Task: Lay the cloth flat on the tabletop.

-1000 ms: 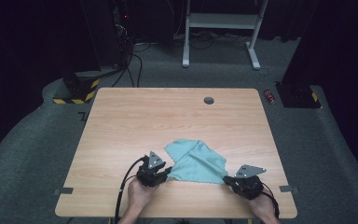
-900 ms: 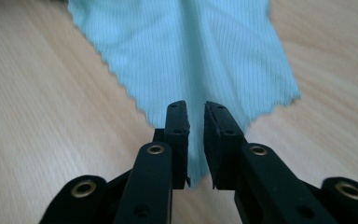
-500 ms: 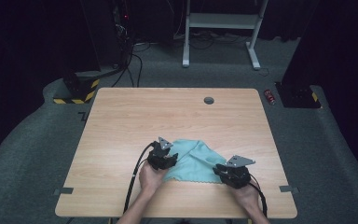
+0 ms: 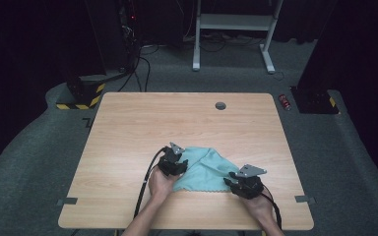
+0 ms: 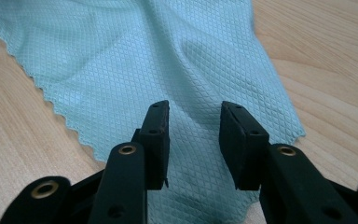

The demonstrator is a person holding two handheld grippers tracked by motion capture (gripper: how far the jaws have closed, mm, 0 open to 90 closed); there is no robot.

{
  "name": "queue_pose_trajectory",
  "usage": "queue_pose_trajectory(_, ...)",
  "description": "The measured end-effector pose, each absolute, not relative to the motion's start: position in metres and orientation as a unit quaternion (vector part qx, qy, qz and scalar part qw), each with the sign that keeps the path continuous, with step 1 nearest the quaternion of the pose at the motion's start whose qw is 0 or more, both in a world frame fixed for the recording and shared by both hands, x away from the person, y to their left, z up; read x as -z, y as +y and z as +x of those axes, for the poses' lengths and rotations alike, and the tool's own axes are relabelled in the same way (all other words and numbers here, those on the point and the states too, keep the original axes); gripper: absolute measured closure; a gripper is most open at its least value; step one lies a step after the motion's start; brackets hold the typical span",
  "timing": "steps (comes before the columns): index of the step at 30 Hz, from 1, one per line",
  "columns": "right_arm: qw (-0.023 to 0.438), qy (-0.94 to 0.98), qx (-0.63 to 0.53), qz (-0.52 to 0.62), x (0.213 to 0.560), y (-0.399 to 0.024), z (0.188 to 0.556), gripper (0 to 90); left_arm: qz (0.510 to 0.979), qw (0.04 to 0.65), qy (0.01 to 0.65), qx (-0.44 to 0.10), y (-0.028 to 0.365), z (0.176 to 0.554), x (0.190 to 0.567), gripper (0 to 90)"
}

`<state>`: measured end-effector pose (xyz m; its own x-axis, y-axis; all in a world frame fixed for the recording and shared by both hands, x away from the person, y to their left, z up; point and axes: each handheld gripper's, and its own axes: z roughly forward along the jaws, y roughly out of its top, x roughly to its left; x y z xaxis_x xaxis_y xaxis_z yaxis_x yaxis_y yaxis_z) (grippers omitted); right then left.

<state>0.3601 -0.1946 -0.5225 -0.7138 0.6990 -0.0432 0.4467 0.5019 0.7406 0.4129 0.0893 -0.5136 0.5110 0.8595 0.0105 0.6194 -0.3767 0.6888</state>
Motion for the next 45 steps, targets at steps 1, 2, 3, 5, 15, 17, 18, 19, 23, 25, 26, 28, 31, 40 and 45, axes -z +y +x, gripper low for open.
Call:
queue_pose_trajectory(1,0.175,0.850,-0.367,0.335,0.523,-0.194,0.360,62.8,0.811,0.321,0.453,-0.185,0.089,0.413,0.513,65.1)
queue_pose_trajectory(2,0.176,0.849,-0.367,0.336,0.523,-0.194,0.359,62.8,0.816,0.317,0.448,-0.182,0.089,0.414,0.512,68.8)
queue_pose_trajectory(3,0.176,0.850,-0.367,0.335,0.523,-0.194,0.360,62.7,0.821,0.312,0.445,-0.176,0.087,0.416,0.511,72.7)
queue_pose_trajectory(5,0.175,0.850,-0.368,0.335,0.523,-0.194,0.360,62.3,0.830,0.303,0.436,-0.171,0.085,0.419,0.509,80.6)
queue_pose_trajectory(15,0.183,0.848,-0.367,0.336,0.523,-0.195,0.355,61.1,0.826,0.310,0.438,-0.173,0.094,0.433,0.489,89.3)
queue_pose_trajectory(17,0.181,0.848,-0.369,0.336,0.522,-0.196,0.355,62.4,0.818,0.318,0.445,-0.177,0.099,0.436,0.482,89.4)
queue_pose_trajectory(18,0.176,0.847,-0.371,0.338,0.522,-0.197,0.356,63.5,0.816,0.319,0.446,-0.181,0.101,0.438,0.479,89.3)
queue_pose_trajectory(19,0.173,0.847,-0.371,0.339,0.522,-0.197,0.356,64.3,0.815,0.318,0.447,-0.186,0.103,0.440,0.477,89.4)
queue_pose_trajectory(23,0.168,0.848,-0.370,0.339,0.523,-0.197,0.356,68.2,0.808,0.316,0.456,-0.198,0.111,0.448,0.472,89.3)
queue_pose_trajectory(25,0.167,0.849,-0.370,0.338,0.523,-0.197,0.356,69.6,0.805,0.316,0.460,-0.203,0.114,0.454,0.472,89.3)
queue_pose_trajectory(26,0.167,0.849,-0.371,0.338,0.523,-0.197,0.356,70.0,0.802,0.318,0.463,-0.204,0.115,0.456,0.472,89.3)
queue_pose_trajectory(28,0.167,0.848,-0.371,0.339,0.523,-0.197,0.357,70.6,0.797,0.323,0.469,-0.204,0.116,0.459,0.474,89.2)
queue_pose_trajectory(31,0.166,0.848,-0.371,0.338,0.523,-0.197,0.357,70.7,0.803,0.307,0.469,-0.202,0.115,0.460,0.481,88.0)
queue_pose_trajectory(40,0.166,0.849,-0.371,0.338,0.523,-0.197,0.357,70.7,0.825,0.289,0.440,-0.207,0.103,0.437,0.489,60.4)
queue_pose_trajectory(45,0.165,0.849,-0.372,0.338,0.523,-0.197,0.357,71.6,0.835,0.260,0.436,-0.213,0.098,0.437,0.504,56.3)
